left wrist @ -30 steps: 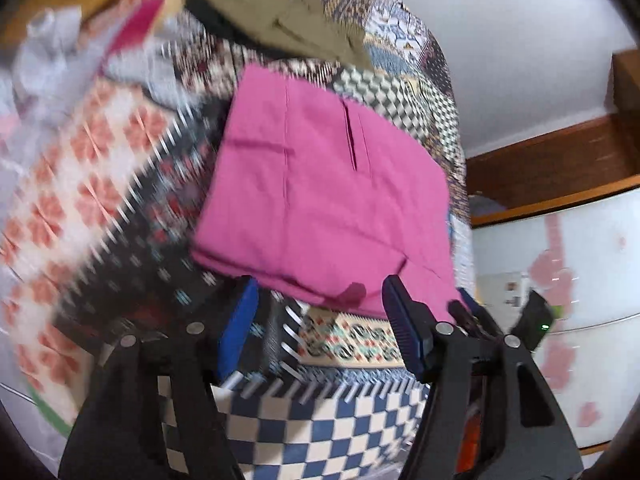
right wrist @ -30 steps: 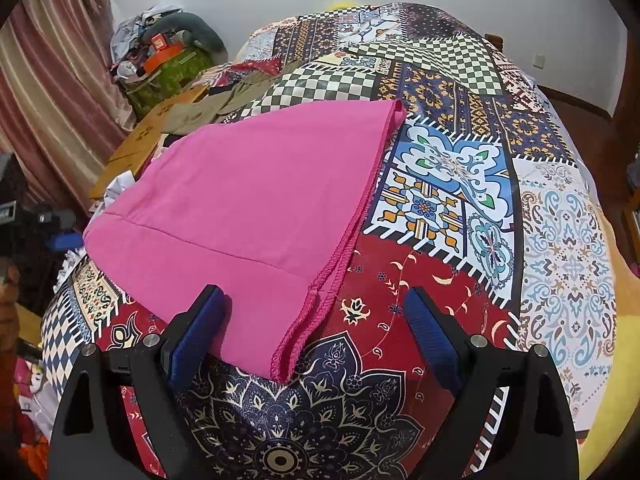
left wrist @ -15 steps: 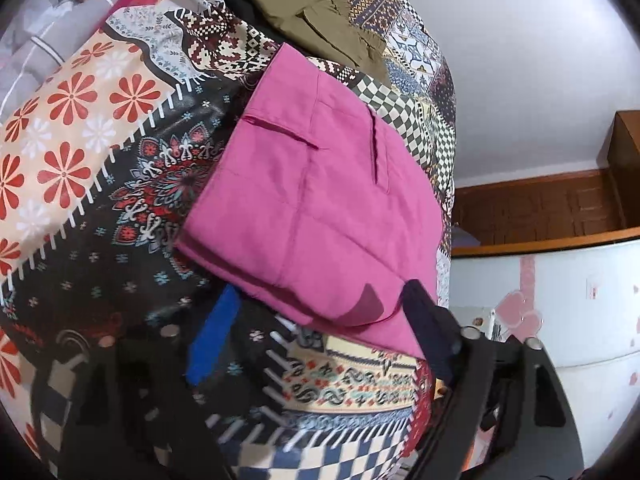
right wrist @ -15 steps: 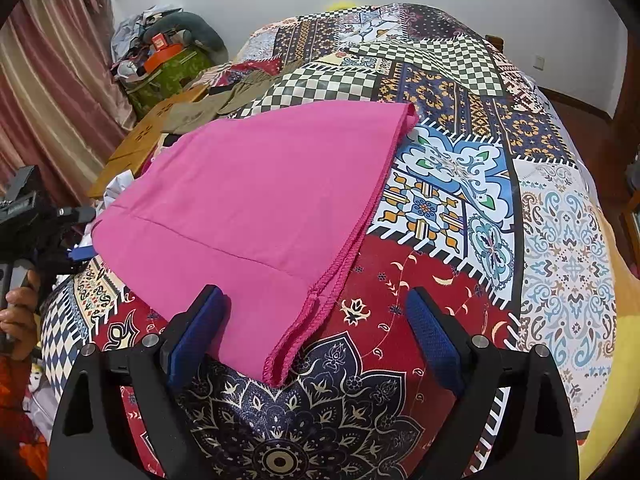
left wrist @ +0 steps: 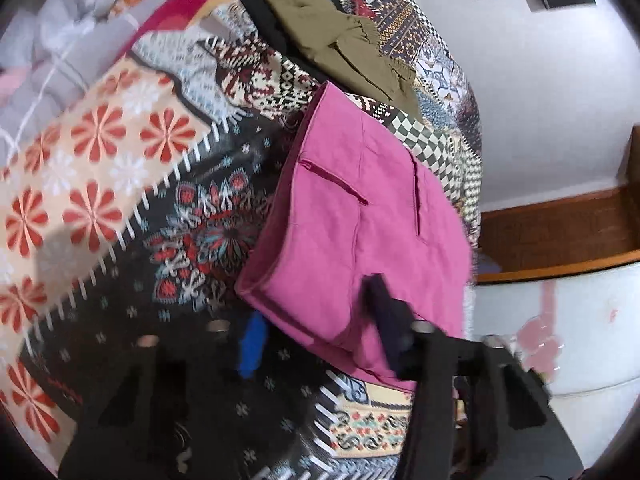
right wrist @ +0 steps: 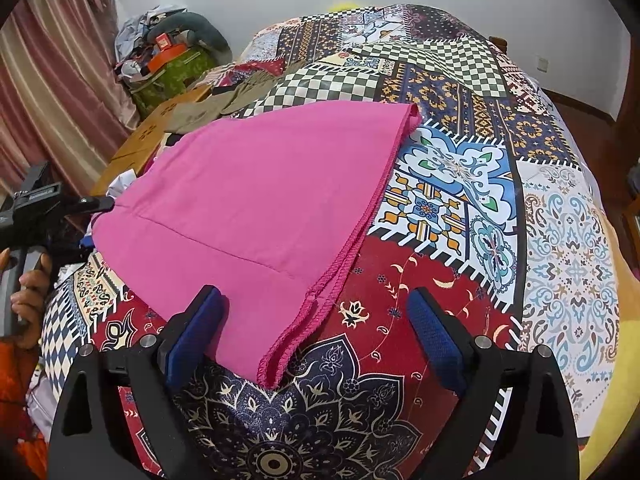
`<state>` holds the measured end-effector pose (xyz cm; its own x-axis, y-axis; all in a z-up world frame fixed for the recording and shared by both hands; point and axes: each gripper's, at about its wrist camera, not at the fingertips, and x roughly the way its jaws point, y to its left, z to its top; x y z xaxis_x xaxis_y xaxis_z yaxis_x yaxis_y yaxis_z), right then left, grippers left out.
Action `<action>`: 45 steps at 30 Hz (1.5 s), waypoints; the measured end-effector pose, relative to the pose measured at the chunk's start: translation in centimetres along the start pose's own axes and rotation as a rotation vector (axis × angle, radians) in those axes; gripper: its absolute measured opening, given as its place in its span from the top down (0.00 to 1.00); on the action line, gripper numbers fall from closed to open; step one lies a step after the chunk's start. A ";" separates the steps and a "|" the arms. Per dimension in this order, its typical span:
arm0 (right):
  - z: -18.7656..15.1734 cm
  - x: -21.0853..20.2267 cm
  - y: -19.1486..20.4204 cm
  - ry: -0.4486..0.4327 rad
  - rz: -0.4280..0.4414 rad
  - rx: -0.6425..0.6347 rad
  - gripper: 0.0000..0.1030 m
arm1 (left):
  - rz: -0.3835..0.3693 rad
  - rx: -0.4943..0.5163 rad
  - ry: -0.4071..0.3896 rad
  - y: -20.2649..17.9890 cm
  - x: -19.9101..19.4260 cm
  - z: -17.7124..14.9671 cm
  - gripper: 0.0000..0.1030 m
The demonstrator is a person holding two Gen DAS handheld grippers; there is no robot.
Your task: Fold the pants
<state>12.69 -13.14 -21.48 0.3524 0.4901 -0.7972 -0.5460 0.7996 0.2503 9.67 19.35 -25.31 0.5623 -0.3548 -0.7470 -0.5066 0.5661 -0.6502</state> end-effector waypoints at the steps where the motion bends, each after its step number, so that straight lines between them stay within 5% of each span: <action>1: 0.0 0.0 0.0 -0.002 0.000 0.001 0.09 | -0.003 0.015 -0.005 -0.3 0.0 0.1 0.76; 6: -0.1 -0.1 0.1 -0.003 -0.003 0.005 0.09 | 0.131 0.209 -0.122 -4.2 -1.6 -0.5 0.84; 11: -0.2 -0.1 -0.1 -0.006 0.001 0.008 0.09 | 0.281 0.518 -0.307 -10.9 -3.5 -2.9 0.85; 15: -0.2 -0.2 -0.1 -0.009 0.003 0.011 0.09 | 0.290 0.738 -0.390 -16.4 -3.8 -5.1 0.86; 19: -0.3 -0.2 0.0 -0.010 0.001 0.012 0.09 | 0.217 0.860 -0.361 -20.4 -3.1 -6.7 0.87; 27: -0.3 -0.2 0.0 -0.011 0.001 0.014 0.09 | -0.002 0.855 -0.079 -23.4 0.7 -7.9 0.87; 35: -0.3 -0.2 0.0 -0.013 0.007 0.013 0.09 | -0.044 0.798 0.095 -22.5 4.0 -8.3 0.86; 38: -0.3 -0.1 0.0 -0.012 0.006 0.013 0.09 | -0.034 0.822 0.139 -22.8 4.3 -8.8 0.72; 40: -0.3 -0.1 0.0 -0.012 0.005 0.013 0.09 | -0.033 0.834 0.133 -23.1 3.9 -9.1 0.50; 42: -0.3 -0.2 0.1 -0.012 0.001 0.014 0.09 | -0.026 0.833 0.103 -23.3 3.4 -8.7 0.38; 45: -0.3 -0.3 0.2 -0.008 -0.007 0.020 0.10 | 0.006 0.819 0.036 -23.3 2.9 -7.3 0.31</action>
<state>12.30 -13.22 -21.37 0.3622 0.4867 -0.7949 -0.5283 0.8098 0.2551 18.27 -0.29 -13.35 0.5324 -0.3658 -0.7634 0.1363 0.9271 -0.3492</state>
